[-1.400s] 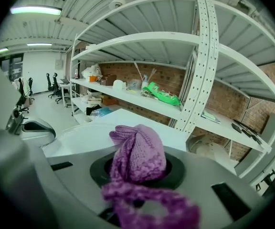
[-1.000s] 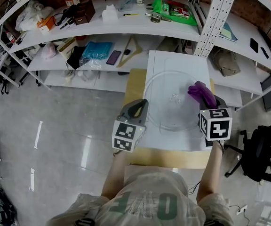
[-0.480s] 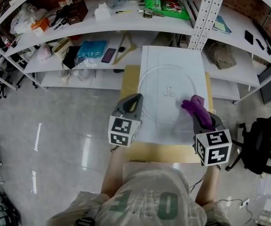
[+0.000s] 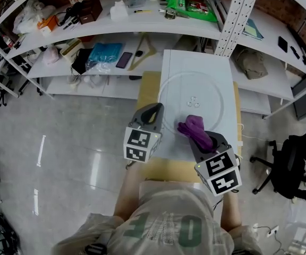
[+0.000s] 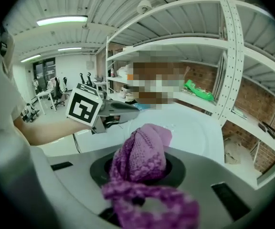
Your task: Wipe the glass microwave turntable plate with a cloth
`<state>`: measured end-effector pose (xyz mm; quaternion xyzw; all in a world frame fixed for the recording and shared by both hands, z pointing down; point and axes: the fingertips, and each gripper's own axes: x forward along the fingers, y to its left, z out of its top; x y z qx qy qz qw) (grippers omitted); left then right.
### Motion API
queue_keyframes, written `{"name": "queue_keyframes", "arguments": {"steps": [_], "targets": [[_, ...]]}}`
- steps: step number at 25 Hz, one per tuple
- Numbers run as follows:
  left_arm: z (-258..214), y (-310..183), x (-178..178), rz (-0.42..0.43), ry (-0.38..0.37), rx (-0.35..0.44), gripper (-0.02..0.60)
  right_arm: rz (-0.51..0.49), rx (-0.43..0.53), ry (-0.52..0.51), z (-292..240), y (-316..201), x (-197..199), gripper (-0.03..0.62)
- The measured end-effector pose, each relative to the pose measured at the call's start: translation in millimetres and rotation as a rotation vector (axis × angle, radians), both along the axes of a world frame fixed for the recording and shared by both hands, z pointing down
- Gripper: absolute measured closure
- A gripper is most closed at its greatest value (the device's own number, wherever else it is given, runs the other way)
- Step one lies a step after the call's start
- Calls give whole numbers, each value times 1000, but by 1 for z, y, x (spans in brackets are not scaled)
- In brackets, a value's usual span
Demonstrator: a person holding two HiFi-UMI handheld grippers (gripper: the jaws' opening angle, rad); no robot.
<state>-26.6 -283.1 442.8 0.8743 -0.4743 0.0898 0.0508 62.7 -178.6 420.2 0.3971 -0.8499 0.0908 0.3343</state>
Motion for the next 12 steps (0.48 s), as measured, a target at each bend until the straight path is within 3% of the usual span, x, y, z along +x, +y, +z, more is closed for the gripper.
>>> {"name": "queue_keyframes", "arguments": {"steps": [5, 12], "targets": [[0, 1, 1, 6, 13, 1, 580, -81, -5, 14, 3, -12, -33, 540], [4, 0, 1, 14, 32, 3, 580, -132, 72, 164, 7, -59, -52, 540]]}}
